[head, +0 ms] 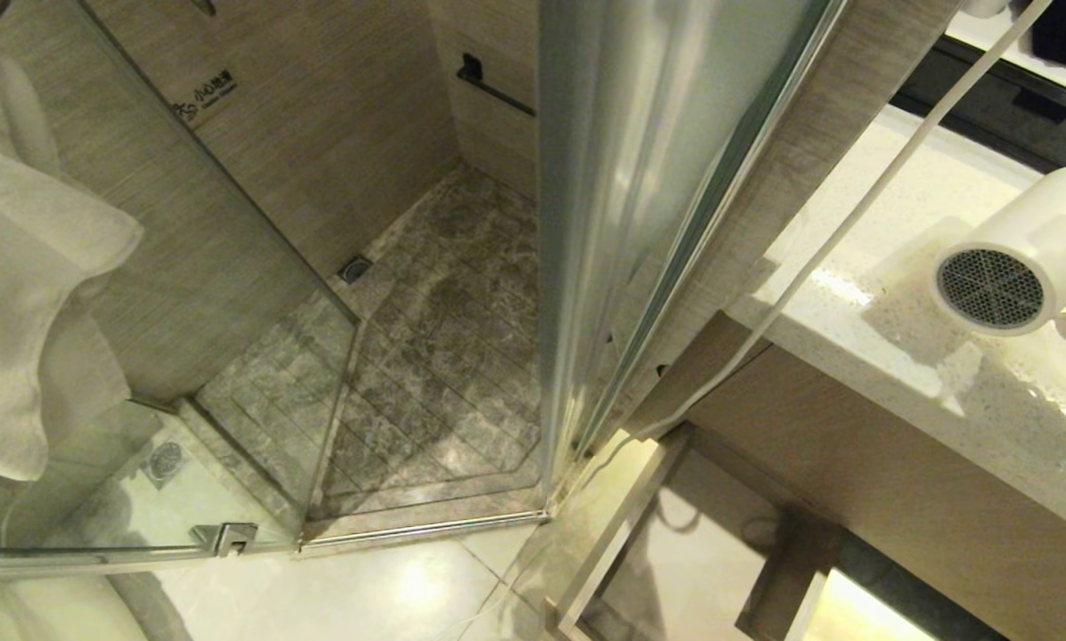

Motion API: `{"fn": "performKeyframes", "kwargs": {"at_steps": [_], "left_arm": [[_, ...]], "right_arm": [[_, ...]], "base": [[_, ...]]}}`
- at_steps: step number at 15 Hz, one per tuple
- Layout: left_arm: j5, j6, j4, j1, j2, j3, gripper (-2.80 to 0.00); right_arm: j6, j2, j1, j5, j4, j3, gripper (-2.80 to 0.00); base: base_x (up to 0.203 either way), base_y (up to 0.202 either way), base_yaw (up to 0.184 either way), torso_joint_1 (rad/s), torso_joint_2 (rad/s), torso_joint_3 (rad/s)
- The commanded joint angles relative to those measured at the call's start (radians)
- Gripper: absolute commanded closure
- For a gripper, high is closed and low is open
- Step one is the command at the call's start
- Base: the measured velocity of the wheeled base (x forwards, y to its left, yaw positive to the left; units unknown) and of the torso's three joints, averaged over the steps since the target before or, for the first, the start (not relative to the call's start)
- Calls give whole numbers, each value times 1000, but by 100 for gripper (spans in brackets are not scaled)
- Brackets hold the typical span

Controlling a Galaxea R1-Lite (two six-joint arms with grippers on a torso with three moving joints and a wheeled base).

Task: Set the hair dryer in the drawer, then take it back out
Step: Pick up the hairdryer

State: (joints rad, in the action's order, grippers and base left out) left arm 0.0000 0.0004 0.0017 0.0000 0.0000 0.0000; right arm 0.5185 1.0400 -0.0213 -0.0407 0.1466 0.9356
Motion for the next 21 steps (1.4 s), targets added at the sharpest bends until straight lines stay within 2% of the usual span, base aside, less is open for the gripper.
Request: {"fn": "performKeyframes", "kwargs": {"at_steps": [1, 10, 15, 21], "left_arm": [[0, 0, 0, 0, 0, 0, 0], [0, 0, 0, 0, 0, 0, 0], [0, 0, 0, 0, 0, 0, 0], [0, 0, 0, 0, 0, 0, 0]], "right_arm": [[3, -38, 10, -1, 0, -11, 0], [-18, -106, 38, -10, -2, -34, 0], [-75, -112, 38, -8, 1, -32, 0], [-77, -121, 38, -6, 4, -34, 0]], "base": [[0, 0, 0, 0, 0, 0], [0, 0, 0, 0, 0, 0], [0, 0, 0, 0, 0, 0], [0, 0, 0, 0, 0, 0]]}}
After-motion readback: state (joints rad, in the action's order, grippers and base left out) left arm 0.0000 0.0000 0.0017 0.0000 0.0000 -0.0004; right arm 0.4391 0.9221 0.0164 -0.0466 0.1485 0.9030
